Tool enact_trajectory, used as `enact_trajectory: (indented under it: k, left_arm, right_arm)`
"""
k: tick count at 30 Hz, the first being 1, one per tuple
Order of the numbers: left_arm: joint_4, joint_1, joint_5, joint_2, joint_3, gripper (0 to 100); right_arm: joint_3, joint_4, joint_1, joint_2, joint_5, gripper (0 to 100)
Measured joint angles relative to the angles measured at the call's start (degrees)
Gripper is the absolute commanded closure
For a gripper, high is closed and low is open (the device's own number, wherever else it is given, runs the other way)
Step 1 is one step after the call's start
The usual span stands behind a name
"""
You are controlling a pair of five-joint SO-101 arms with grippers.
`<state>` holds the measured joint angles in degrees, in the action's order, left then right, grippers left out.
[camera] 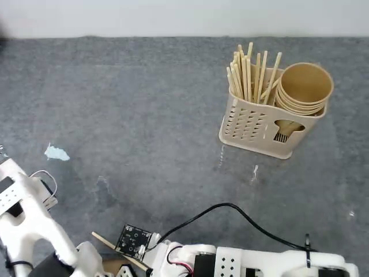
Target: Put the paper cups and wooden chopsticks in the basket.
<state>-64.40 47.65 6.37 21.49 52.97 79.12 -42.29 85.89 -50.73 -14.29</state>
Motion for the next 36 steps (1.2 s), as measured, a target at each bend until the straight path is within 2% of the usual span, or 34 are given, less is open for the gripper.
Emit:
enact_trajectory:
  k: [8,13,24,29,31,33,36]
  left_arm:
    - [0.0,0.0,0.0,0.0,0.0,99]
    - [0.0,0.0,0.0,0.0,0.0,99]
    - [0.0,0.0,0.0,0.0,0.0,99]
    - [0.0,0.0,0.0,0.0,0.0,99]
    - [0.0,0.0,0.0,0.0,0.0,99]
    - [0.0,0.0,0.0,0.0,0.0,99]
    - [0.0,0.0,0.2,0.0,0.0,99]
  right_arm:
    - [0.0,-0.2,3.5,0.0,0.0,90.2]
    - [-0.4,-4.9,4.2,1.1,-0.9,90.2]
    - [-13.0,-6.9,4.3,23.2,-2.9,90.2]
    - [-15.3,-7.6,4.3,26.1,-2.9,90.2]
    - [-15.4,-7.6,4.3,26.4,-2.9,92.4]
    - [-15.4,-8.2,4.3,26.4,-2.9,98.7]
    - [-15.6,-8.8,4.2,26.9,-2.9,98.2]
